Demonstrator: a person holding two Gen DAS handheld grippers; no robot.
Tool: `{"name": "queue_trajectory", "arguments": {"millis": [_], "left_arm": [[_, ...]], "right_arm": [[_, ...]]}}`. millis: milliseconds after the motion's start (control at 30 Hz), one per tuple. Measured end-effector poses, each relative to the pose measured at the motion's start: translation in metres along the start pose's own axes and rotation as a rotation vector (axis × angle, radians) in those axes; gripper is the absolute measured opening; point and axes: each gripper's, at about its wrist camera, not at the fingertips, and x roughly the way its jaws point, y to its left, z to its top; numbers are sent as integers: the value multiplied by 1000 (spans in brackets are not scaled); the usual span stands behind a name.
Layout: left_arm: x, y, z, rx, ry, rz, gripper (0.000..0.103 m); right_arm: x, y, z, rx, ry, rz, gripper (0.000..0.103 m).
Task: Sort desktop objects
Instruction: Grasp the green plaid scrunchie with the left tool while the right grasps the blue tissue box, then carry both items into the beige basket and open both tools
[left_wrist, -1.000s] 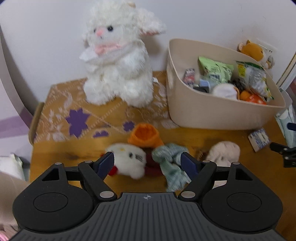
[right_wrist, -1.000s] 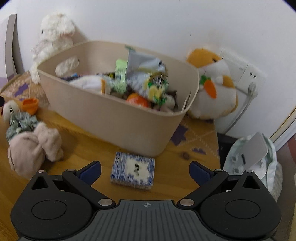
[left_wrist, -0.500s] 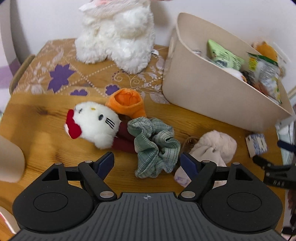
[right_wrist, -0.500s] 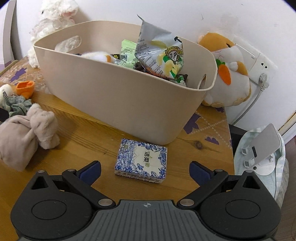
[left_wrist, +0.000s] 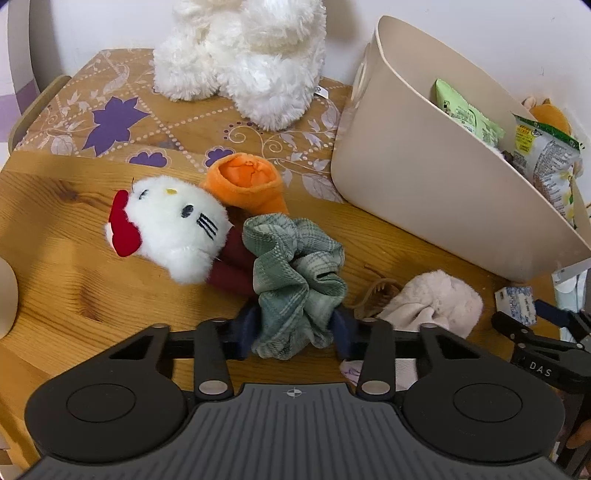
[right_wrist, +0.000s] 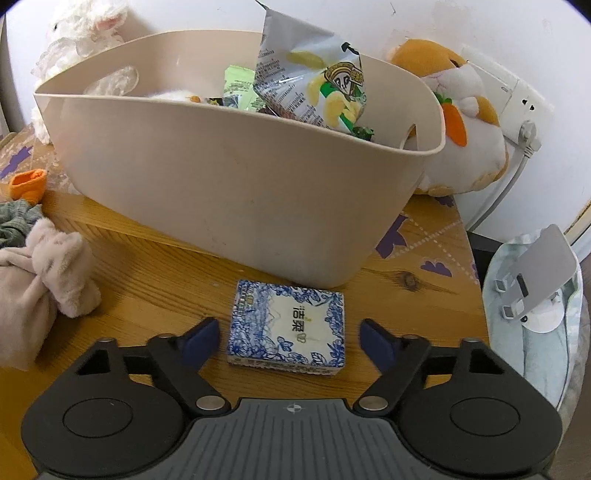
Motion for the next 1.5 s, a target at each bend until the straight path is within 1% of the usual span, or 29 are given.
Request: {"name": "queue_trajectory", "arguments": {"millis": [33,100,233,333,433,633,833,1067,1233,1300,1500], "left_arm": [[0,1,0,-4,2,-7,31],[-1,3,0,-4,4,-15,26],[-4,3,-1,13,-5,-16,17],[-7,2,-3,31,-12,-14,14],[-11,1,-7,55,-11,-18,12],[-22,3,-13,83,-25,-19,11],[-42,0,-14,112,-59,-39,10],[-67,-10,-13,156,-120,-55,10],[-83,-18,-8,174,-173,-76,10],[-87,-22,-4,187,-189,-75,10],[-105,-36,16,209,-248,-103,10]], "right_arm": [[-1,0,0,-2,0,5,71],[-2,-1,0,0,5,15,62],[-5,-1,-4,3,0,18,61],[-9,-1,-9,3,-2,24,60],[-14,-1,-15,3,-2,35,60],[-34,-2,-26,26,-32,51,60],[-53,-9,-23,46,-64,62,60],[-84,-22,-23,86,-113,99,60],[-101,-29,-20,93,-149,102,60],[-107,-34,-18,103,-162,103,60],[-125,-47,-9,141,-212,103,60]]}}
